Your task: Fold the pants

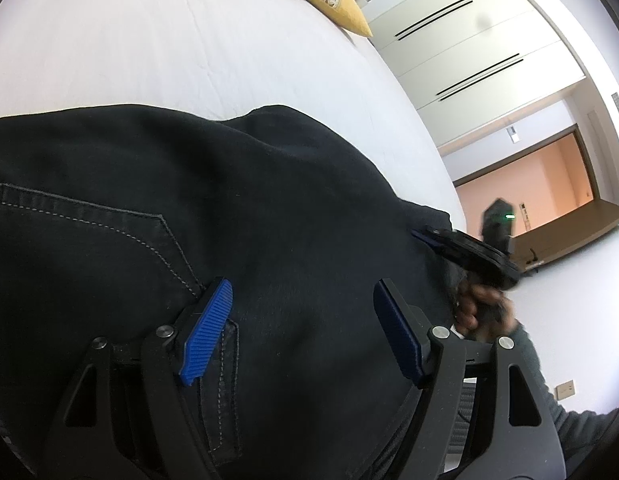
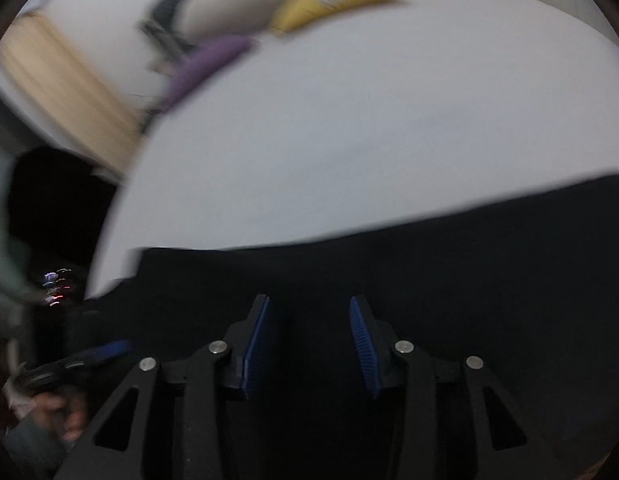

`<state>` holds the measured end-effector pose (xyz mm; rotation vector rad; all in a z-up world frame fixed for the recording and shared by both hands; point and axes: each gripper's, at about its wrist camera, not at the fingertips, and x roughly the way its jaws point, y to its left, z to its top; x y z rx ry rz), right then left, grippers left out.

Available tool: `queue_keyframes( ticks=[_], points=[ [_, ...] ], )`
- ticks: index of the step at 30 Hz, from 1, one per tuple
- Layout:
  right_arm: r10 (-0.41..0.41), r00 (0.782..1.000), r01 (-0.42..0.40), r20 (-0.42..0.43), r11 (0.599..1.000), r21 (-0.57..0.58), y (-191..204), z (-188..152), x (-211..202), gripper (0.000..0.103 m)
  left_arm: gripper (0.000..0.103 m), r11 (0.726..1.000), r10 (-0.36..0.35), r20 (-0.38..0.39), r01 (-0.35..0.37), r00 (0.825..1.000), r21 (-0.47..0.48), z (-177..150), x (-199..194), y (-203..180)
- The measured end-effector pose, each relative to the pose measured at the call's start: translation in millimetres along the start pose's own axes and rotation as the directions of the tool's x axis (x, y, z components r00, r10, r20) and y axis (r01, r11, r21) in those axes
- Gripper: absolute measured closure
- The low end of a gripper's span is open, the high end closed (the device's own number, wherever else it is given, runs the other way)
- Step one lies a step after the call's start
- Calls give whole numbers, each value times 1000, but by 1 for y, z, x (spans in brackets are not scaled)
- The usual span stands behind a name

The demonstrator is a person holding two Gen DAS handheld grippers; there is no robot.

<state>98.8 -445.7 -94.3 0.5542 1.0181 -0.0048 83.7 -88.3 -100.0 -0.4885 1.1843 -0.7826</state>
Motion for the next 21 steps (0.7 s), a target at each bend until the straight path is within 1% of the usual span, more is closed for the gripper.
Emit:
queue_keyframes(
  ticks=[1, 2, 3, 4, 5, 6, 7, 8, 9, 10, 11, 12, 13, 14, 15, 16, 17, 18, 19, 20, 21],
  points=[
    [-7, 1000, 6, 12, 997, 79, -25, 5, -3, 103, 31, 1000, -2, 1, 2, 1000, -1, 1, -1, 0],
    [-6, 999, 2, 32, 991, 132, -43, 9, -9, 103, 31, 1000, -5, 5, 5, 1000, -4, 3, -3, 2],
    [-42, 997, 30, 61, 981, 189, -60, 11, -19, 103, 31, 1000, -9, 10, 9, 1000, -9, 3, -6, 4],
    [-126, 988, 102, 86, 966, 238, -74, 13, -31, 103, 31, 1000, -7, 15, 8, 1000, -14, 3, -9, 5],
    [-222, 969, 185, 105, 941, 282, -85, 16, -45, 103, 31, 1000, -1, 21, 2, 1000, -17, 3, -11, 6],
    [-314, 943, 269, 114, 916, 299, -86, 16, -58, 103, 31, 1000, 14, 27, -13, 1000, -24, 5, -14, 6],
    [-410, 904, 361, 122, 884, 298, -84, 18, -72, 100, 31, 999, 18, 29, -17, 999, -29, 7, -17, 5],
    [-425, 895, 376, 134, 881, 287, -74, 18, -78, 90, 30, 1000, 10, 36, -9, 999, -23, 10, -20, 2],
    [-386, 909, 340, 155, 905, 256, -60, 16, -82, 84, 30, 1000, -8, 46, 8, 999, -3, 15, -23, -4],
    [-306, 937, 270, 169, 940, 207, -36, 12, -79, 81, 30, 999, -21, 52, 19, 998, 33, 22, -23, -13],
    [-182, 970, 161, 163, 977, 138, -11, 5, -75, 70, 30, 998, -24, 49, 21, 998, 64, 28, -20, -22],
    [-107, 982, 92, 155, 990, 106, -1, -1, -75, 65, 30, 995, -36, 28, 33, 999, 96, 37, -13, -31],
    [-8, 990, -3, 143, 997, 73, 17, -9, -69, 64, 30, 992, -52, 1, 52, 999, 113, 44, -5, -38],
    [108, 987, -116, 116, 992, 56, 34, -20, -59, 64, 30, 988, -70, -31, 74, 997, 134, 51, 4, -44],
    [168, 982, -174, 89, 983, 56, 48, -5, -41, 64, 30, 981, -90, -85, 103, 992, 162, 59, 20, -51],
    [236, 971, -238, 41, 970, 50, 59, -10, -28, 63, 30, 979, -79, -123, 100, 989, 178, 65, 32, -53],
    [273, 962, -273, -19, 962, 24, 72, -14, -11, 63, 30, 979, -35, -139, 62, 990, 197, 70, 44, -51],
    [258, 965, -258, -42, 966, 4, 79, -12, -3, 63, 30, 976, 25, -147, 8, 989, 219, 77, 56, -46],
    [229, 971, -230, -63, 973, -13, 82, -12, 5, 63, 31, 975, 65, -151, -31, 986, 218, 85, 66, -35],
    [214, 974, -215, -80, 977, 1, 82, -10, 12, 63, 43, 980, 57, -150, -27, 987, 198, 91, 71, -24],
    [217, 972, -215, -90, 976, 36, 77, -6, 16, 63, 59, 984, 41, -137, -17, 990, 175, 99, 72, -12]
  ],
)
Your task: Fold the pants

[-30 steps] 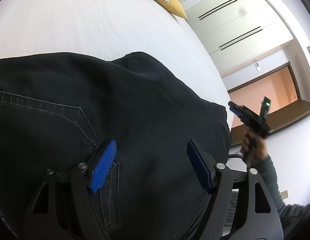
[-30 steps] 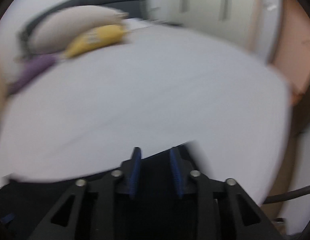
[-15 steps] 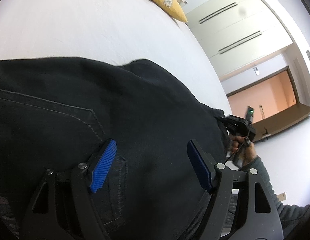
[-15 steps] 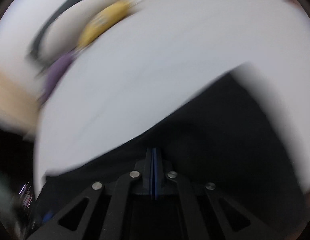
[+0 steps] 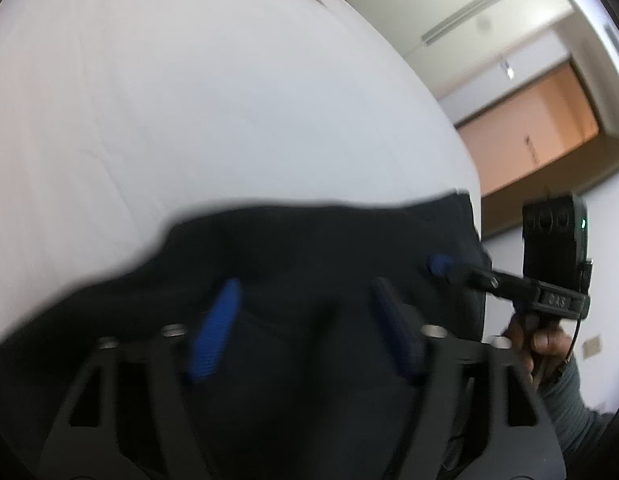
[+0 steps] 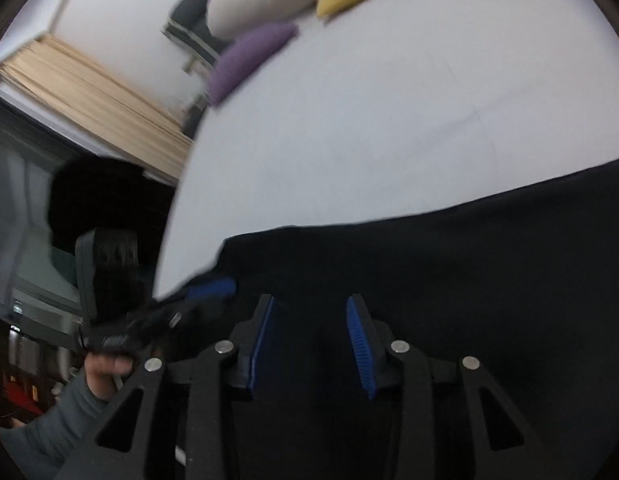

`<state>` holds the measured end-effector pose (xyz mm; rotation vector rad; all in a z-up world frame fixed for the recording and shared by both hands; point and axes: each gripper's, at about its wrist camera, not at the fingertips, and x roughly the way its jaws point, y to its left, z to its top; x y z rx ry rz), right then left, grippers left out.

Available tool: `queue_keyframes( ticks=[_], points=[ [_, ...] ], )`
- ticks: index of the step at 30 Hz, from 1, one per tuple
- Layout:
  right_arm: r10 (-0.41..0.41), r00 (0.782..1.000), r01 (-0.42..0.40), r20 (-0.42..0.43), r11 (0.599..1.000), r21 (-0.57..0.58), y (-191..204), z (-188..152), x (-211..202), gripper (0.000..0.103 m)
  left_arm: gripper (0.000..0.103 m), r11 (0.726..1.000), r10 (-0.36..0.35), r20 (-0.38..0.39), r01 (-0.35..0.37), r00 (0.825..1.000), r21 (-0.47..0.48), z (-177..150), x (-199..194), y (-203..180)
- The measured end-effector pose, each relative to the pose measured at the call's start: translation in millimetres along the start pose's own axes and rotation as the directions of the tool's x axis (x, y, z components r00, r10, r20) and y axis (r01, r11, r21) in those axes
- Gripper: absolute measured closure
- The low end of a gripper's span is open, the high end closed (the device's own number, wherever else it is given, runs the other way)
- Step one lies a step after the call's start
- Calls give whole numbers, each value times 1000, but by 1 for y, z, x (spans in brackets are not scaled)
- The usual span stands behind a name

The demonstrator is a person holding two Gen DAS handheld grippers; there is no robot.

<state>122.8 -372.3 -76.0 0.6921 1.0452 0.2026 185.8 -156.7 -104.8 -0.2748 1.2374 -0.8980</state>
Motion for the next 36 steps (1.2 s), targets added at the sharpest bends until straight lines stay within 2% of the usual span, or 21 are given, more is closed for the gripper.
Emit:
queue_keyframes(
  ticks=[1, 4, 5, 7, 8, 9, 12, 14, 15, 17, 19, 21, 23, 25, 27, 28, 29, 30, 32, 34, 36],
  points=[
    [-1, 1000, 1, 0, 1000, 14, -2, 4, -1, 63, 68, 999, 10, 20, -9, 1000, -39, 6, -2, 13],
    [36, 999, -36, -14, 998, -49, 11, 20, -9, 61, 71, 992, 49, 87, -38, 995, -120, 13, -28, 30],
    [56, 998, -58, -34, 996, -64, 17, 24, -7, 58, 69, 993, 64, 107, -52, 992, -110, 11, -37, 28],
    [126, 985, -135, -116, 988, -72, 37, 18, 8, 45, 52, 993, 65, 167, -47, 984, -105, -3, -64, 21],
    [168, 973, -181, -157, 981, -72, 46, 23, 19, 40, 40, 993, 59, 189, -38, 980, -112, -12, -73, 20],
    [202, 961, -218, -189, 973, -72, 54, 33, 33, 40, 37, 993, 48, 217, -23, 975, -118, -23, -84, 19],
    [296, 908, -310, -295, 951, -1, 58, 50, 73, 39, 33, 988, 28, 260, 14, 965, -157, -58, -102, 20],
    [301, 885, -300, -355, 952, 58, 50, 42, 107, 39, 31, 981, 55, 236, -9, 970, -193, -76, -97, 30],
    [263, 895, -262, -360, 964, 51, 42, 37, 111, 43, 31, 979, 65, 218, -20, 974, -201, -79, -94, 35],
    [252, 925, -230, -286, 967, 110, 26, 44, 122, 65, 31, 980, 58, 219, -15, 974, -197, -85, -90, 42],
    [249, 960, -218, -130, 952, 213, -6, 43, 88, 65, 31, 982, 70, 212, -29, 975, -189, -86, -92, 39],
    [124, 992, -119, -9, 965, 235, -26, 44, 45, 54, 31, 980, 60, 210, -18, 976, -199, -83, -99, 36],
    [209, 977, -198, -32, 959, 202, -28, 28, 18, 52, 31, 980, -38, 246, 85, 969, -181, -78, -106, 25],
    [293, 955, -280, -54, 944, 176, -29, 2, -8, 48, 31, 985, -92, 247, 125, 965, -121, -76, -104, 1],
    [336, 939, -320, -74, 932, 168, -35, -34, -25, 35, 26, 987, -119, 193, 137, 974, -85, -75, -87, -15],
    [329, 939, -309, -94, 934, 180, -41, -50, -28, 34, 26, 989, -114, 145, 126, 983, -76, -78, -71, -22],
    [297, 949, -271, -108, 941, 202, -59, -72, -33, 37, 26, 991, -107, 117, 116, 987, -72, -78, -60, -31],
    [287, 953, -264, -93, 942, 206, -71, -79, -39, 62, 26, 992, -101, 81, 107, 992, -72, -82, -50, -33],
    [266, 964, -249, -21, 923, 293, -113, -101, -66, 98, 27, 994, -75, 24, 77, 997, -73, -93, -34, -33],
    [267, 959, -283, 96, 872, 399, -155, -115, -92, 103, 27, 998, -49, 27, 50, 998, -36, -95, -35, -38],
    [193, 956, -275, 222, 853, 443, -194, -126, -131, 103, 27, 998, -49, 10, 49, 999, -27, -103, -35, -45]
  ],
)
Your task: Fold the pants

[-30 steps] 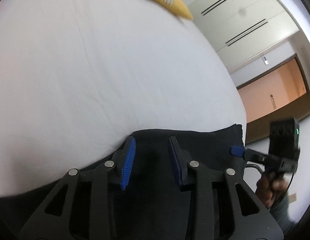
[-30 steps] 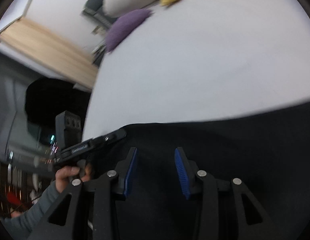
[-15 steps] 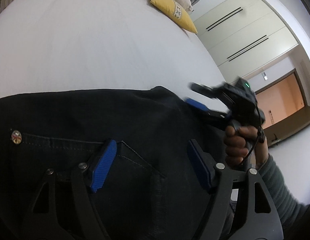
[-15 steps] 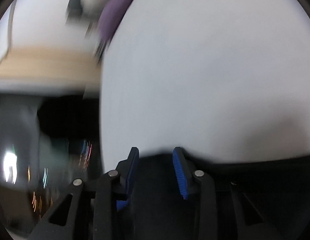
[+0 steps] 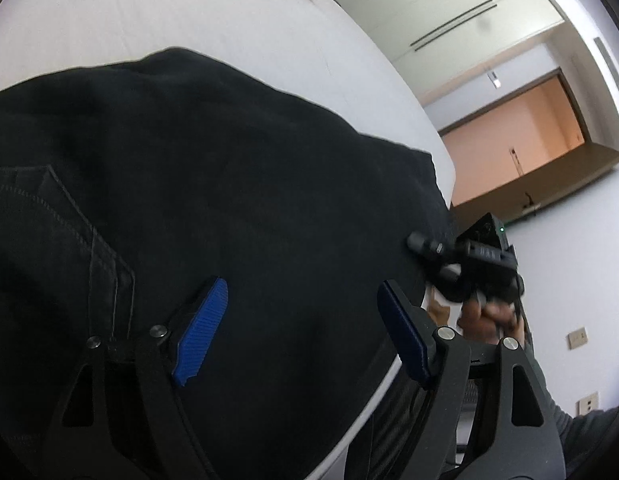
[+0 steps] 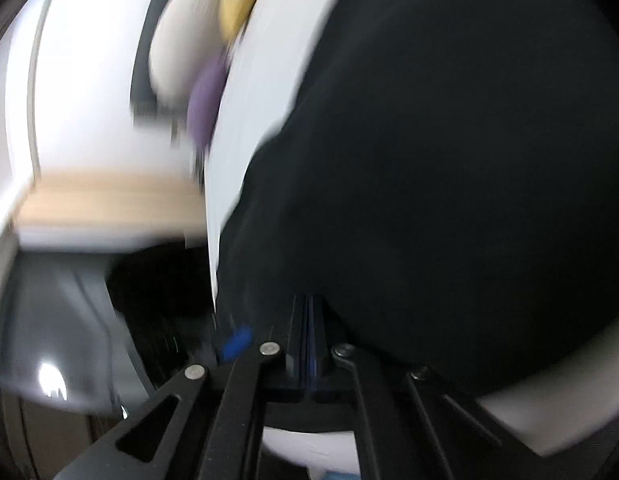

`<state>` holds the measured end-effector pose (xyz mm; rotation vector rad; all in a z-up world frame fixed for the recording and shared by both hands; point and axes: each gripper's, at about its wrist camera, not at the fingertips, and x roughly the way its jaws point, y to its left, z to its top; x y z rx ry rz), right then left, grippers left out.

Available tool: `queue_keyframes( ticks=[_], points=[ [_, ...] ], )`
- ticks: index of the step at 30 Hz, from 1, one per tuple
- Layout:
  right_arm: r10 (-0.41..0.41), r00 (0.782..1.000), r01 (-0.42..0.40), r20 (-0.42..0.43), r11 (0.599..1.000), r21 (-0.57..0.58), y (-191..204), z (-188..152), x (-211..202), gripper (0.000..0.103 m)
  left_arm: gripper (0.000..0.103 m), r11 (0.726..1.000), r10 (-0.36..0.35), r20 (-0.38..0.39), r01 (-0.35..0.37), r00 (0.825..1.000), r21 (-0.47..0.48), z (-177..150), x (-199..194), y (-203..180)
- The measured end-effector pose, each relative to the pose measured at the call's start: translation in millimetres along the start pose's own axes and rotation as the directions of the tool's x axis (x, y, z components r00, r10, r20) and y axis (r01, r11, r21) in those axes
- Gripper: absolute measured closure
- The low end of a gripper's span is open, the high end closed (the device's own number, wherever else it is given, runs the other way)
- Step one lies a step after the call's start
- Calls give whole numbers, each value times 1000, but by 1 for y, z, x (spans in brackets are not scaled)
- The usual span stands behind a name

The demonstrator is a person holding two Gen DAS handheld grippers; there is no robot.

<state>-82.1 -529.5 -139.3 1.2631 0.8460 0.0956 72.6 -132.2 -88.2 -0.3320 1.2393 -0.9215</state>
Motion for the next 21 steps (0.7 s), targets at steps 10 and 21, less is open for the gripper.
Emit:
queue_keyframes(
  ticks=[10, 21],
  points=[
    [-115, 825, -15, 553, 974, 224, -80, 34, -175, 72, 26, 1000, 23, 28, -24, 999, 19, -68, -56, 11],
    [179, 969, -177, 168, 984, -30, 27, 43, -23, 52, 26, 999, -31, 26, 30, 999, 42, 8, -4, -20]
  ],
)
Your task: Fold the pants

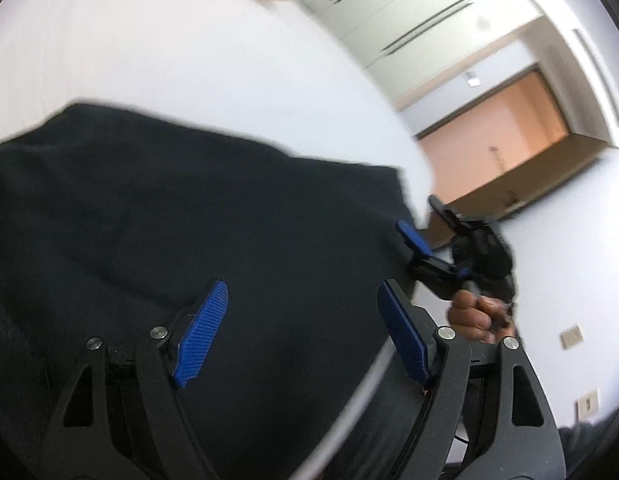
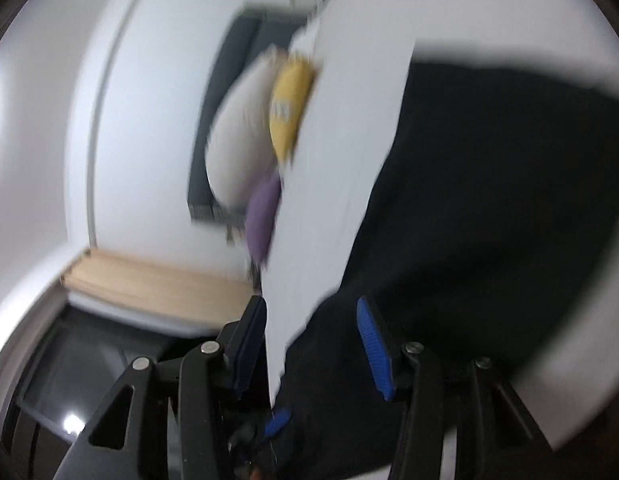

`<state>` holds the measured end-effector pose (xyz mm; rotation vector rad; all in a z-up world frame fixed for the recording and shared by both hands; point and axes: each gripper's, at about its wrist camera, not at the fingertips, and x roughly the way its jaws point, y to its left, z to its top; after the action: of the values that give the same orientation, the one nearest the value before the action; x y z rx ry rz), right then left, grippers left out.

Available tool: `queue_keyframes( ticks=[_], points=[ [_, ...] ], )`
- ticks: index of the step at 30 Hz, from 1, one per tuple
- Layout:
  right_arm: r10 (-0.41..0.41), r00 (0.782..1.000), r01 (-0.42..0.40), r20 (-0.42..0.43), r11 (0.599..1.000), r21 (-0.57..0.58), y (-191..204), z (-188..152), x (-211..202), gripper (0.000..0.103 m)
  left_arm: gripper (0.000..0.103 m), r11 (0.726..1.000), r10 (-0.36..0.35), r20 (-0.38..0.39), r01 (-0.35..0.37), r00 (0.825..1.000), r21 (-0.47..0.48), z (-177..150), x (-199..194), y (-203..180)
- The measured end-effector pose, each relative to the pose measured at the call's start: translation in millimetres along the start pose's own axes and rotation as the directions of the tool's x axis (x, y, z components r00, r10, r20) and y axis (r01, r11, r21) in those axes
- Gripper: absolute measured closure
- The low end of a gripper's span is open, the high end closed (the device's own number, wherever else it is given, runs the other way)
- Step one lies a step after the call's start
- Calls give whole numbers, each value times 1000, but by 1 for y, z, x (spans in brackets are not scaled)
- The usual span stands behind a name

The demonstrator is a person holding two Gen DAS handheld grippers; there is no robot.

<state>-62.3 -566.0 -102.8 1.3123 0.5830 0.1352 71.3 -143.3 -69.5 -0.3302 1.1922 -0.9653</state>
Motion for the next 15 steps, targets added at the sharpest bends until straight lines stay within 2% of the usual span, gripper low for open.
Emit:
queue_keyframes(
  ticks=[1, 2, 3, 4, 6, 7, 8, 9, 10, 11, 12, 13, 15],
  points=[
    [-18, 1000, 18, -3, 1000, 5, -9, 12, 3, 53, 26, 1000, 24, -17, -25, 1000, -11, 0, 4, 10],
    [-40, 999, 40, 1, 999, 15, -23, 25, 2, 65, 27, 1000, 11, -17, -11, 1000, -13, -1, 2, 19],
    [-59, 998, 58, 10, 998, 28, -34, 38, -5, 87, 27, 1000, -5, -8, 5, 1000, -8, -3, -3, 25],
    [-65, 997, 64, 28, 997, 40, -44, 38, -20, 92, 27, 1000, 3, -1, -3, 1000, -2, -7, -10, 28],
    [-80, 987, 74, 142, 996, 51, -47, 34, -51, 92, 27, 1000, 3, 10, -3, 1000, -2, -13, -21, 38],
    [-127, 969, 116, 213, 991, 61, -52, 38, -73, 90, 27, 1000, -3, 19, 3, 1000, -6, -18, -32, 46],
    [-179, 939, 159, 293, 983, 88, -58, 43, -106, 83, 27, 1000, -11, 29, 11, 1000, -12, -22, -42, 54],
    [-179, 926, 153, 332, 983, 102, -65, 44, -138, 69, 27, 1000, -18, 39, 19, 999, -19, -22, -38, 55],
    [-167, 904, 131, 393, 984, 117, -66, 42, -166, 60, 27, 999, -22, 48, 23, 999, -24, -23, -39, 57],
    [-170, 883, 131, 437, 984, 119, -63, 39, -185, 43, 27, 1000, -16, 51, 18, 999, -23, -23, -35, 56],
    [-176, 873, 137, 456, 984, 118, -61, 36, -195, 34, 27, 1000, -6, 52, 7, 999, -20, -24, -35, 57],
    [-175, 866, 135, 468, 984, 118, -63, 32, -213, 34, 27, 1000, 6, 56, -5, 998, -18, -25, -36, 57],
    [-150, 875, 94, 460, 985, 143, -70, 24, -223, 34, 27, 1000, 12, 63, -10, 998, -24, -23, -22, 50]
  ],
)
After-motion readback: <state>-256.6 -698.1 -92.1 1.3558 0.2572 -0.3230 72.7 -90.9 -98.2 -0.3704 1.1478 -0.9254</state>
